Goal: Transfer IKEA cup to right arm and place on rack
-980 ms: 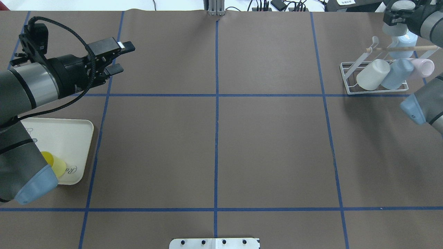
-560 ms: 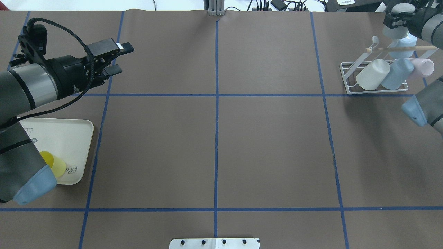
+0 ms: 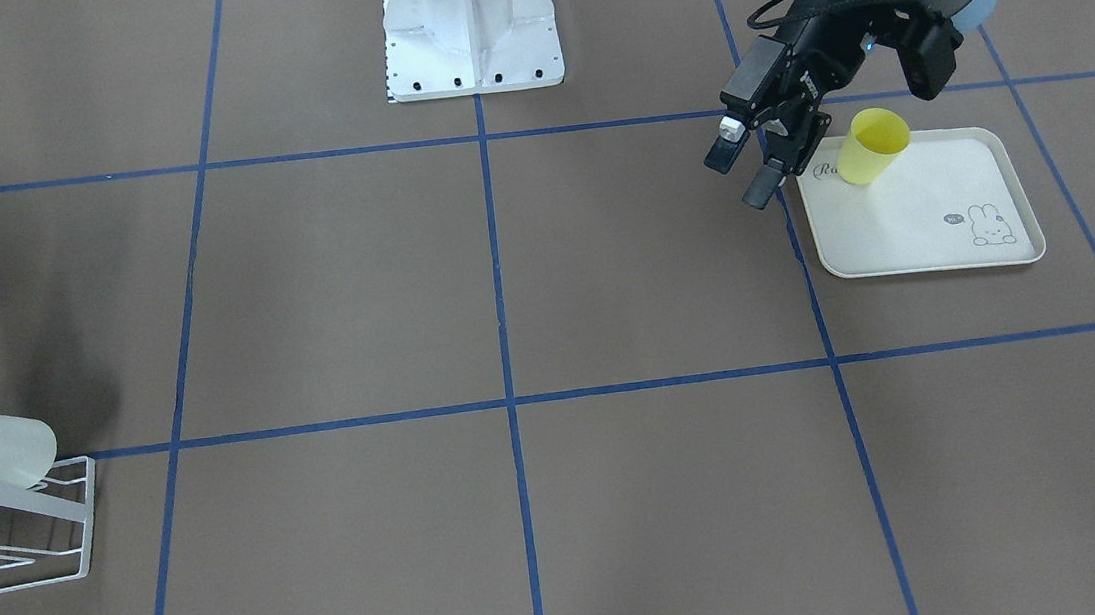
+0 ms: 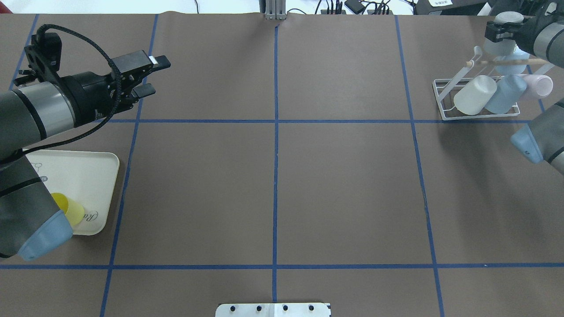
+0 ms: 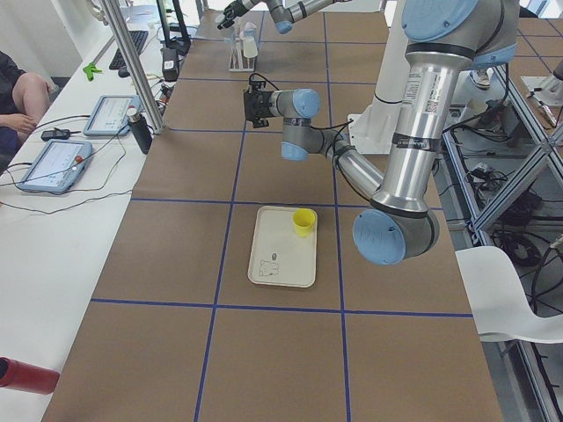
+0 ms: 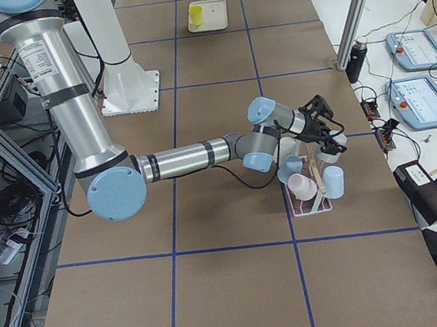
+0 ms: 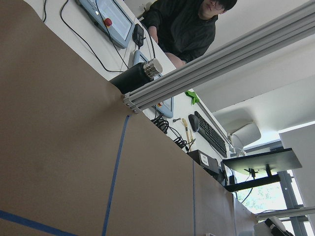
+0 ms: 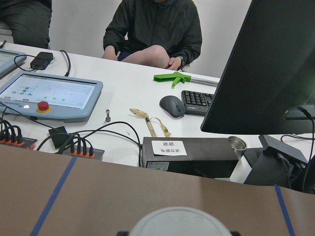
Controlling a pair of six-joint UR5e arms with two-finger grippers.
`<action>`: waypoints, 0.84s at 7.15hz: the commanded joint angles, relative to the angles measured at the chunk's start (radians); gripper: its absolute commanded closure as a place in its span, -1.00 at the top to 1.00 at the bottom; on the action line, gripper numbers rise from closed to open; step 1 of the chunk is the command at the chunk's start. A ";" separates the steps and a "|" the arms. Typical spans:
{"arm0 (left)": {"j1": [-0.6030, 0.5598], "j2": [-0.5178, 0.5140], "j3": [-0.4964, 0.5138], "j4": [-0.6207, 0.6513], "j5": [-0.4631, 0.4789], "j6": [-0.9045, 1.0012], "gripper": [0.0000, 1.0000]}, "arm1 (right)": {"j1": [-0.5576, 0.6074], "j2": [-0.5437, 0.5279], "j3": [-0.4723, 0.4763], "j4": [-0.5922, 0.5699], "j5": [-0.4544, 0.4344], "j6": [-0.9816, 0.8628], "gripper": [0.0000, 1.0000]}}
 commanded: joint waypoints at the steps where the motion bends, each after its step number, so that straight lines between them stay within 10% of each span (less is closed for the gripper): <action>1: 0.002 0.000 0.002 0.000 0.000 -0.003 1.00 | -0.004 -0.011 0.001 0.000 0.026 0.001 -1.00; 6: 0.003 0.000 0.003 0.000 0.002 -0.009 1.00 | -0.011 -0.030 0.001 0.005 0.040 0.002 -1.00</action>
